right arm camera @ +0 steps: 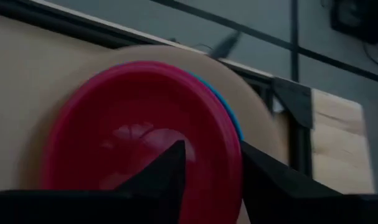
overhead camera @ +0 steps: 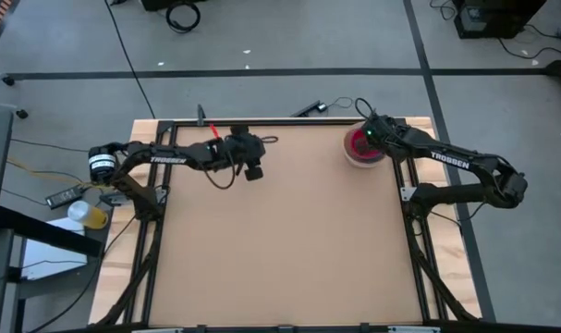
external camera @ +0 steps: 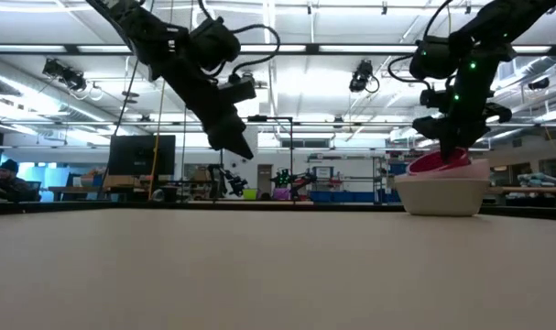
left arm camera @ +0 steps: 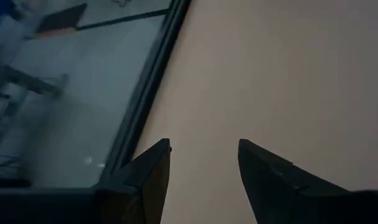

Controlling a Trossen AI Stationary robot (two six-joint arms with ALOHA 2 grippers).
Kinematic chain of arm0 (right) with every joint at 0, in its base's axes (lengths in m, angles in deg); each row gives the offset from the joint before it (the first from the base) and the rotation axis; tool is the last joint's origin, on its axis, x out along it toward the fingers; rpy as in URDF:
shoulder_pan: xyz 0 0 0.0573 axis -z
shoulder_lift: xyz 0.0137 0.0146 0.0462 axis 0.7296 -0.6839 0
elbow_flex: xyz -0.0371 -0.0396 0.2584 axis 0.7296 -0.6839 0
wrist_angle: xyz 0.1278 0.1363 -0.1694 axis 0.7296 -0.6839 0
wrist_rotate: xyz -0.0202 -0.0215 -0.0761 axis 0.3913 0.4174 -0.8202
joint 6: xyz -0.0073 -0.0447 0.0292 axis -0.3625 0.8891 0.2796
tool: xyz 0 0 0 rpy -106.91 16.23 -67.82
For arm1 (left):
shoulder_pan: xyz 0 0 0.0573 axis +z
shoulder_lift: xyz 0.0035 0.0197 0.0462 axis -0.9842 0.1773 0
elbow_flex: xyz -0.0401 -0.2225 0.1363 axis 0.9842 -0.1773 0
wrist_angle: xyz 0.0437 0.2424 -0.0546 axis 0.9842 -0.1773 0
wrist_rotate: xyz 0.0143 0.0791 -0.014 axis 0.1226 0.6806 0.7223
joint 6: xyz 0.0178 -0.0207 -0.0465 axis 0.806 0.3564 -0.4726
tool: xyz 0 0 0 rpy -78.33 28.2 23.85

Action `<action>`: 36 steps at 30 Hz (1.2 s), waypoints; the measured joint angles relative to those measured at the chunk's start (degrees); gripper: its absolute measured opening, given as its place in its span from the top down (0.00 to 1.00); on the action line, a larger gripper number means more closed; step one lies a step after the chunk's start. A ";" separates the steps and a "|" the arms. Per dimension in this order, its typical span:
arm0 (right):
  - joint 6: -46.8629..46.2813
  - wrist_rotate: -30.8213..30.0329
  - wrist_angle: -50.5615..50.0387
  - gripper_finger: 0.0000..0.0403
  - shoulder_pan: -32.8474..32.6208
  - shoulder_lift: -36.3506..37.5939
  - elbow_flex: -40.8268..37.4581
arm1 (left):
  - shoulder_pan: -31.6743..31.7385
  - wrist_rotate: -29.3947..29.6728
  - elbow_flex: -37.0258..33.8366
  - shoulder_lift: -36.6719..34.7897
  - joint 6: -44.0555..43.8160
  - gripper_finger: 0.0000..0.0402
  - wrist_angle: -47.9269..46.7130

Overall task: Nest bowls inside each other
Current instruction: Put the red bowl on top of the blue patterned bowl

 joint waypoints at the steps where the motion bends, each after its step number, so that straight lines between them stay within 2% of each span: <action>1: 0.02 0.19 0.58 0.64 -0.71 0.04 0.00 | 0.74 -1.51 0.00 0.00 -1.34 0.52 0.02; 4: 2.66 0.96 3.11 0.64 -1.99 0.08 0.00 | 3.15 -8.46 -0.91 0.00 -4.88 0.52 1.07; 8: 6.47 5.02 7.07 0.64 -1.47 1.73 0.00 | 6.11 -14.54 -7.91 -0.56 -7.69 0.52 10.43; 11: 7.19 9.31 8.13 0.64 -1.35 3.83 0.03 | 7.79 -15.37 -12.72 -2.60 -8.36 0.52 15.65; 16: 7.45 7.99 11.56 0.64 -2.78 6.77 -4.55 | 8.21 -15.23 -16.34 -4.96 -8.40 0.52 20.48; 19: 10.16 7.58 22.18 0.64 -5.67 9.96 -9.57 | 7.37 -15.25 -16.20 -5.35 -7.74 0.52 21.37; 24: 18.32 9.13 51.75 0.64 -10.34 12.48 -21.23 | 5.79 -15.25 -16.20 -5.33 -7.43 0.52 22.48; 26: 20.89 10.74 59.81 0.64 -11.14 12.11 -24.71 | 5.41 -15.24 -16.20 -5.33 -8.15 0.52 22.44; 31: 23.45 12.65 67.10 0.64 -12.34 11.94 -28.03 | 3.63 -15.21 -16.22 -7.96 -10.71 0.52 19.99; 36: 25.93 23.83 74.54 0.64 -14.00 12.26 -28.24 | 1.70 -15.24 -16.22 -15.30 -11.31 0.52 15.42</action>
